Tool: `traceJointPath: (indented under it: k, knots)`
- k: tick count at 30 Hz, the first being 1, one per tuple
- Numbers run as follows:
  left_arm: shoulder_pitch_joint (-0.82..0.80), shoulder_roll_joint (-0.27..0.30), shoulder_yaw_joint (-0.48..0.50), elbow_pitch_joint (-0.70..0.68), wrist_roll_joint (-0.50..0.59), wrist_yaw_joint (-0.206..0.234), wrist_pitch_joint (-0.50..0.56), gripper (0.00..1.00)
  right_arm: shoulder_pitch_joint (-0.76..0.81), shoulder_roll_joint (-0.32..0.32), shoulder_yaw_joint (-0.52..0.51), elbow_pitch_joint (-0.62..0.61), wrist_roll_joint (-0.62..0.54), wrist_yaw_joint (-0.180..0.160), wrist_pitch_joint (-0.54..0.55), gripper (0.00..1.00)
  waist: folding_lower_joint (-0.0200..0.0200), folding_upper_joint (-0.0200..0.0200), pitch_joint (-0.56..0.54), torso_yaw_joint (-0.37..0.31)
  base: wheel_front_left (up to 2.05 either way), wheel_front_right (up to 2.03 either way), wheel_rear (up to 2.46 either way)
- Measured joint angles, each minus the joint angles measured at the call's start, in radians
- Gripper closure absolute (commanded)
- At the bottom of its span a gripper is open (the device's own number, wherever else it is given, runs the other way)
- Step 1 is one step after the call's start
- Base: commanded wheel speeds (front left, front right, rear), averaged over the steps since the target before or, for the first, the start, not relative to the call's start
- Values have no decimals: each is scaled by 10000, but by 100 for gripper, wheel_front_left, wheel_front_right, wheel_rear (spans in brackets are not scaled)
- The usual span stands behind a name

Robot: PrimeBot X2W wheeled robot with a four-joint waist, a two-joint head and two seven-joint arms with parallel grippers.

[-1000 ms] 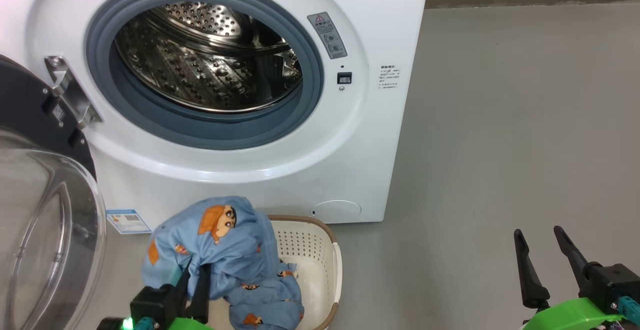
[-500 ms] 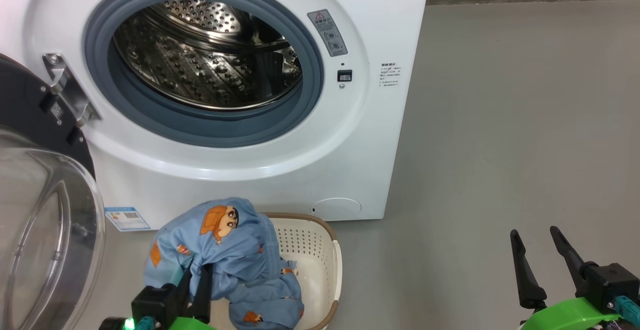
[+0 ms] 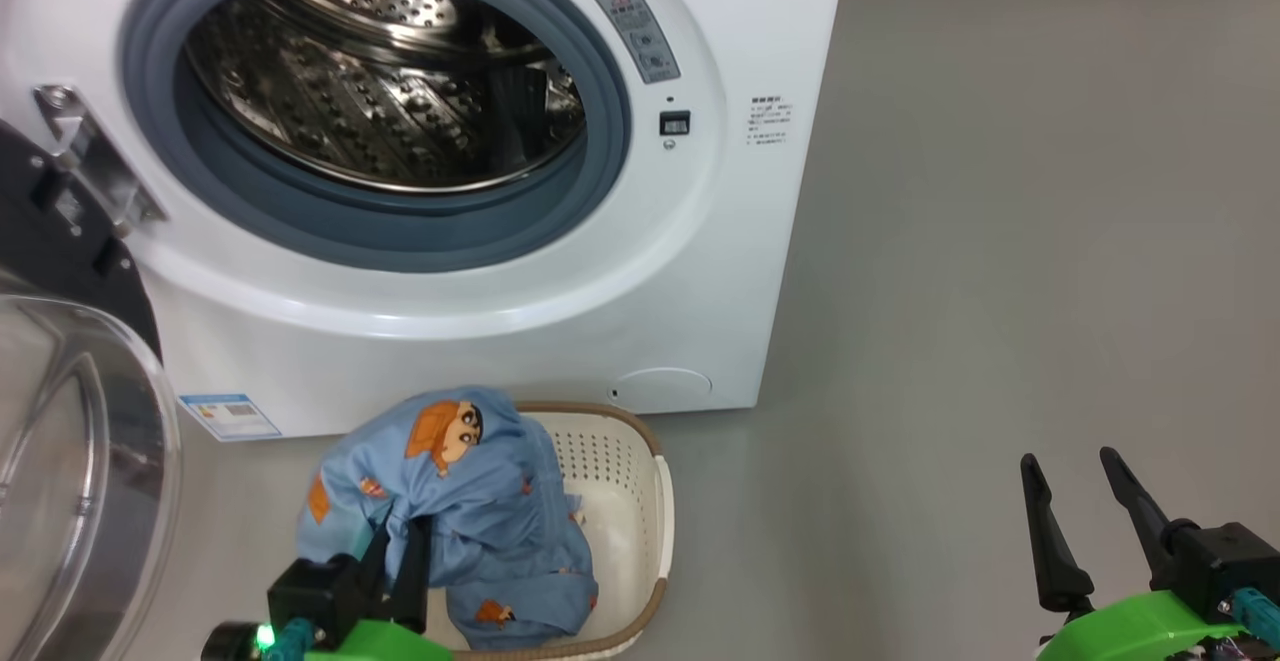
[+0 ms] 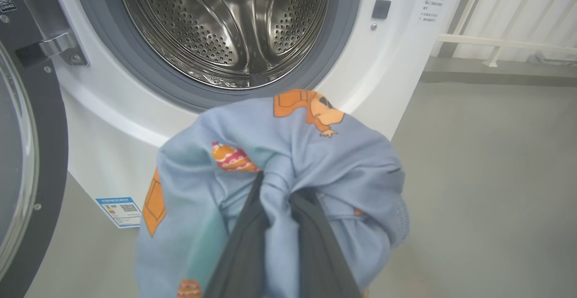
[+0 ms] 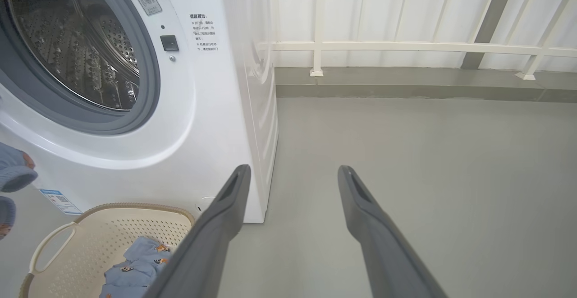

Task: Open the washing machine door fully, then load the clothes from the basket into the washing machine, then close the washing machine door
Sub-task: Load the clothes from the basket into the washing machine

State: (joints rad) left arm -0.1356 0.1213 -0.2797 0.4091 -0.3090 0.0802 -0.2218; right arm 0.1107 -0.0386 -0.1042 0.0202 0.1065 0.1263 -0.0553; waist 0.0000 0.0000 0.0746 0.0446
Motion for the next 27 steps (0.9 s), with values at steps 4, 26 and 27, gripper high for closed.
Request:
traceJointPath:
  k: [4, 26, 27]
  knots:
    - [-386, -84, -13, 309, -138, -69, 6, 100, -190, 2, 2, -27, 0, 0, 0, 0, 1, 0, 292, -107, 0, 0, 0]
    - [-6015, 702, 366, 4458, -341, -562, 1304, 100, -1337, -2, 27, -372, 527, 0, -447, 0, 3, 0, 3033, -1204, 0, 0, 0]
    - [-6343, 803, 416, 4579, -345, -564, 1442, 100, -1410, -4, 31, -299, 529, 0, -525, 0, 3, 0, 3146, -1272, 0, 0, 0]
